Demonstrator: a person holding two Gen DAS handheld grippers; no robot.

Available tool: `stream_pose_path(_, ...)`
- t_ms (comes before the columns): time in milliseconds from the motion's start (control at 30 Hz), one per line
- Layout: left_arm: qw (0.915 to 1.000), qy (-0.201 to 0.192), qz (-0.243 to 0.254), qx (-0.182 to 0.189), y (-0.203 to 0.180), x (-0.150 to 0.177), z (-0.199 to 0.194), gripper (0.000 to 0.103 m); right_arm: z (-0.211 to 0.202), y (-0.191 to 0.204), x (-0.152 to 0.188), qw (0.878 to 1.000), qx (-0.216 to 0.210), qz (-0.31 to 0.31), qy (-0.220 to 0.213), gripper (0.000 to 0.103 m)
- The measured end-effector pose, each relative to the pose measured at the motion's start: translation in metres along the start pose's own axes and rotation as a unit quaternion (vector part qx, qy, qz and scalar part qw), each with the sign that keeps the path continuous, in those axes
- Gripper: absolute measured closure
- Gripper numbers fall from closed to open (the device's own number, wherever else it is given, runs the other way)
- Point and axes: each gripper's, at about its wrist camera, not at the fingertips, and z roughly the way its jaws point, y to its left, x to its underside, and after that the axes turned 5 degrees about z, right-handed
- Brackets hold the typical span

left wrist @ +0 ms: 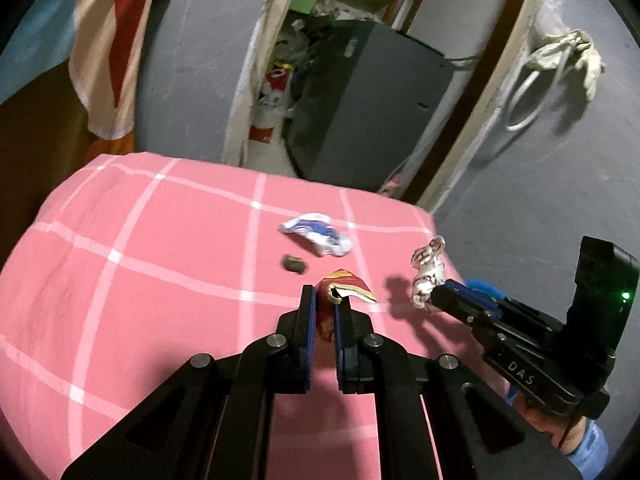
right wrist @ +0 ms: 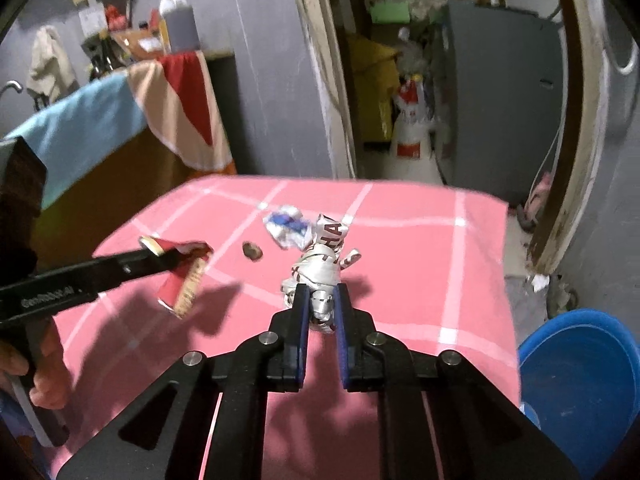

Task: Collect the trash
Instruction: 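Carry both wrappers over the blue bucket and open both tools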

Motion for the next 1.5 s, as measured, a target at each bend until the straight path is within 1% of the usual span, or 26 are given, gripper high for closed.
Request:
stream_pose_path(167,0.9988,-0.035,-0.001,0.036,-0.019,0.001,-0.007,0.097,-0.047,-0.003,0.004,0.996,0.0,-0.001,-0.092,0.093)
stream_pose_path(300,0.9956,-0.075,0.019,0.053,-0.043,-0.005,-0.019,0.097,-0.086,-0.006,0.007,0.985,0.015,-0.005,-0.17,0.093)
stream_pose_path(400,0.9912,-0.107,0.04,0.066,-0.068,-0.009,-0.029,0.097,-0.111,-0.013,0.009,0.976,0.034,-0.003,-0.215,0.093)
stream_pose_path(533,0.9852,-0.136,0.065,0.083,-0.1,-0.012,-0.035,0.097,-0.138,-0.023,0.016,0.964,0.067,0.001,-0.259,0.093)
stream_pose_path(733,0.9777,-0.154,0.081,0.118,-0.142,-0.014,-0.027,0.097,-0.166,-0.04,0.026,0.948,0.111,0.011,-0.297,0.093)
stream_pose_path(867,0.9737,-0.159,0.098,0.131,-0.168,-0.014,-0.019,0.097,-0.181,-0.052,0.033,0.94,0.14,0.016,-0.31,0.093)
stream_pose_path(967,0.9736,-0.151,0.105,0.136,-0.183,-0.014,-0.01,0.097,-0.189,-0.063,0.037,0.936,0.164,0.027,-0.31,0.093)
stream_pose_path(1033,0.9752,-0.138,0.112,0.133,-0.191,-0.013,-0.004,0.097,-0.191,-0.072,0.039,0.936,0.176,0.04,-0.302,0.093)
stream_pose_path(1133,0.9772,-0.117,0.12,0.13,-0.201,-0.011,0.006,0.097,-0.191,-0.09,0.044,0.938,0.188,0.074,-0.281,0.092)
stream_pose_path(1400,0.9823,-0.059,0.112,0.138,-0.213,-0.004,0.037,0.097,-0.187,-0.118,0.051,0.937,0.207,0.139,-0.244,0.091)
stream_pose_path(1500,0.9832,-0.046,0.111,0.137,-0.216,-0.002,0.047,0.097,-0.183,-0.129,0.054,0.938,0.21,0.159,-0.227,0.091)
